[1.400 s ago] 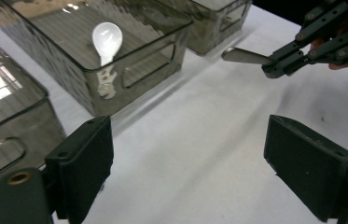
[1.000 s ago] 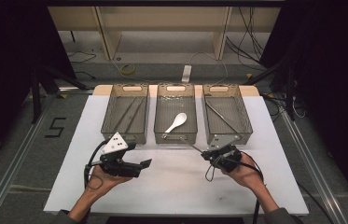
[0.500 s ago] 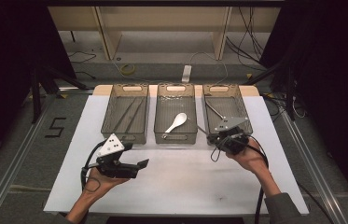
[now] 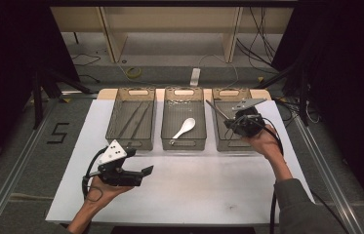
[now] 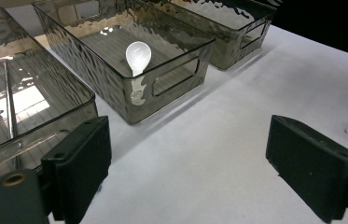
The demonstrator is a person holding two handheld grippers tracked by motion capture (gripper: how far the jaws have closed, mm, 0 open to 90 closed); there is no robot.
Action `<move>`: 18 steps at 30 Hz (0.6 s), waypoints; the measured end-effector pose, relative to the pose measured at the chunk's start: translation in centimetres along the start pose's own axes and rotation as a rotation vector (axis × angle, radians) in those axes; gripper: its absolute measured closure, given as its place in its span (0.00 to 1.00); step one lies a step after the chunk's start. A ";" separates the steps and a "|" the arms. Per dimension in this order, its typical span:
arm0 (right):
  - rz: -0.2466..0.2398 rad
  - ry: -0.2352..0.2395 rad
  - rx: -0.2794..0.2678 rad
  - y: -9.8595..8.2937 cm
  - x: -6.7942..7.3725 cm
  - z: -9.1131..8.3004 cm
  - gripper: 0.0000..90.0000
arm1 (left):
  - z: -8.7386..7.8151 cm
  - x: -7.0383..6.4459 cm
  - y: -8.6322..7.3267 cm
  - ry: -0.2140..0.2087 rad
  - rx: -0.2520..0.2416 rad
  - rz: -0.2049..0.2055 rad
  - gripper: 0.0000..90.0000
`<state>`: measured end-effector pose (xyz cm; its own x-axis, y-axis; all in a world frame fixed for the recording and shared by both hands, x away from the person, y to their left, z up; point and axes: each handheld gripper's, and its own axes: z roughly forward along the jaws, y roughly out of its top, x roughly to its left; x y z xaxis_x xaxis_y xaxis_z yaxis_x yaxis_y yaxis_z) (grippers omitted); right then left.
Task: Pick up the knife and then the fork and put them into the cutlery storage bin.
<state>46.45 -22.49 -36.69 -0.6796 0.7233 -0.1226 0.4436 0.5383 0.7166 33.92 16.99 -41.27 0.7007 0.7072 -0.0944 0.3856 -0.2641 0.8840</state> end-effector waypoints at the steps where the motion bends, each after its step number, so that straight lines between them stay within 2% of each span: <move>1: 0.004 -0.004 0.004 0.1 -0.4 0.1 0.98 | 0.0 0.0 0.0 0.001 0.000 -0.003 0.15; 9: 0.066 -0.039 0.034 0.6 -2.8 1.6 0.98 | 0.0 0.1 0.0 0.004 -0.008 -0.004 0.14; 18: 0.142 -0.073 0.074 0.6 -4.7 3.2 0.98 | 0.0 0.0 0.0 0.008 -0.015 -0.006 0.14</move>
<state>51.76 -24.17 -37.84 -0.5644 0.8221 -0.0753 0.5754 0.4571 0.6782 33.94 17.04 -41.21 0.6937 0.7138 -0.0960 0.3808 -0.2504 0.8901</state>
